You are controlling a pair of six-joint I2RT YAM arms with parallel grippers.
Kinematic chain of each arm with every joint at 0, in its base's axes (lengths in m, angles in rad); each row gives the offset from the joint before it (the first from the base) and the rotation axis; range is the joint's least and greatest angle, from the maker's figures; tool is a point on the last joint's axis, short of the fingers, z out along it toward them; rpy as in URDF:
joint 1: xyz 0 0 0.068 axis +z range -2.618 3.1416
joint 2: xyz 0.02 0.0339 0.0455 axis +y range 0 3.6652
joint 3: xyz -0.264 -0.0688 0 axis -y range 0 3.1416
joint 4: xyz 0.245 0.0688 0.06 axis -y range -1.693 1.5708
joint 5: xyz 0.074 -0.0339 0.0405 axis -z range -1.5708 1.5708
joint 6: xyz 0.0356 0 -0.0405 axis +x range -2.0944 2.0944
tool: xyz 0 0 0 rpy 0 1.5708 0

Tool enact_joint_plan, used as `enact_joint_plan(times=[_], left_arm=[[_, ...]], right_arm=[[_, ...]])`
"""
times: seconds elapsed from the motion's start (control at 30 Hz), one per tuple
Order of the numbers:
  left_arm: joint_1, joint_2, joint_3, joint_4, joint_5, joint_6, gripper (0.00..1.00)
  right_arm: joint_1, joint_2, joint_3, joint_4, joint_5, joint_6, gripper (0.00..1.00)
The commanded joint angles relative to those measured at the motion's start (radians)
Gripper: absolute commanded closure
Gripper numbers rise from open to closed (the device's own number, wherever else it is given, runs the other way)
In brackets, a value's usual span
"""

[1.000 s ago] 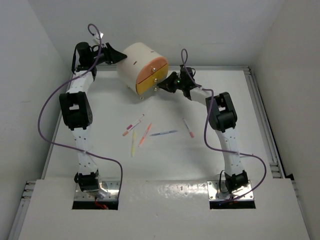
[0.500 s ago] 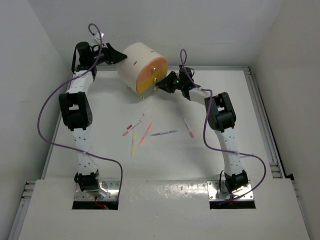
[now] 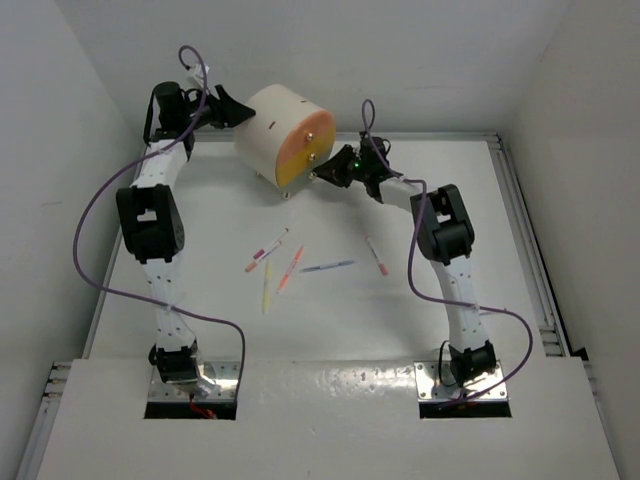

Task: Sort the stationery into containers
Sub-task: Close the drawer in the storage box, then open the drawer in the storage box.

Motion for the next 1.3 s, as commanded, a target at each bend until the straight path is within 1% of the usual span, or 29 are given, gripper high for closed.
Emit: enact_joint_plan(times=[0.0, 0.07, 0.1, 0.17, 0.2, 0.27, 0.3, 0.33, 0.37, 0.4, 0.43, 0.47, 0.5, 0.53, 0.57, 0.63, 0.77, 0.83, 1.03, 1.27], left_arm=[[0.01, -0.087, 0.007, 0.002, -0.14, 0.054, 0.29], [0.028, -0.102, 0.039, 0.002, -0.192, 0.074, 0.28], [0.037, -0.119, 0.072, -0.015, -0.25, 0.124, 0.28], [0.039, -0.15, 0.103, -0.077, -0.313, 0.193, 0.28], [0.033, -0.162, 0.111, -0.091, -0.32, 0.265, 0.27], [0.019, -0.182, 0.14, -0.173, -0.318, 0.348, 0.27], [-0.002, -0.2, 0.154, -0.231, -0.312, 0.438, 0.26], [-0.018, -0.21, 0.168, -0.318, -0.303, 0.491, 0.25], [-0.054, -0.237, 0.172, -0.358, -0.292, 0.549, 0.24], [-0.074, -0.249, 0.163, -0.389, -0.295, 0.642, 0.23], [-0.094, -0.266, 0.15, -0.444, -0.306, 0.686, 0.22], [-0.148, -0.3, 0.111, -0.463, -0.327, 0.721, 0.21], [-0.168, -0.311, 0.096, -0.496, -0.349, 0.784, 0.21], [-0.191, -0.326, 0.076, -0.497, -0.373, 0.803, 0.21], [-0.218, -0.357, 0.023, -0.486, -0.395, 0.815, 0.21], [-0.24, -0.377, -0.008, -0.461, -0.421, 0.812, 0.21], [-0.265, -0.342, 0.033, -0.486, -0.429, 0.797, 0.21], [-0.286, -0.32, 0.07, -0.52, -0.438, 0.812, 0.21], [-0.344, -0.302, 0.065, -0.561, -0.524, 0.892, 0.21], [-0.355, -0.27, 0.082, -0.584, -0.561, 0.886, 0.21]], right_arm=[[-0.021, -0.111, -0.043, 0.051, -0.034, -0.007, 0.74], [-0.035, -0.149, -0.075, 0.04, -0.043, -0.015, 0.72], [-0.046, -0.18, -0.104, 0.038, -0.051, -0.019, 0.69], [-0.06, -0.204, -0.13, 0.038, -0.065, -0.019, 0.65], [-0.064, -0.217, -0.148, 0.038, -0.071, -0.019, 0.63], [-0.075, -0.244, -0.159, 0.038, -0.076, -0.019, 0.61], [-0.08, -0.249, -0.161, 0.04, -0.085, -0.015, 0.6], [-0.08, -0.252, -0.156, 0.041, -0.091, -0.015, 0.6], [-0.08, -0.258, -0.152, 0.048, -0.099, -0.022, 0.58], [-0.078, -0.258, -0.144, 0.049, -0.106, -0.027, 0.58], [-0.074, -0.258, -0.139, 0.054, -0.108, -0.028, 0.56], [-0.071, -0.252, -0.136, 0.058, -0.105, -0.028, 0.55], [-0.064, -0.249, -0.129, 0.058, -0.1, -0.027, 0.55], [-0.061, -0.247, -0.125, 0.063, -0.094, -0.027, 0.55], [-0.06, -0.241, -0.121, 0.063, -0.09, -0.024, 0.55], [-0.051, -0.234, -0.116, 0.068, -0.08, -0.019, 0.55], [-0.037, -0.215, -0.092, 0.072, -0.076, -0.01, 0.56], [-0.031, -0.209, -0.083, 0.074, -0.068, -0.012, 0.56], [-0.012, -0.182, -0.053, 0.083, -0.048, -0.007, 0.54], [-0.002, -0.159, -0.055, 0.052, -0.031, 0.005, 0.54]])
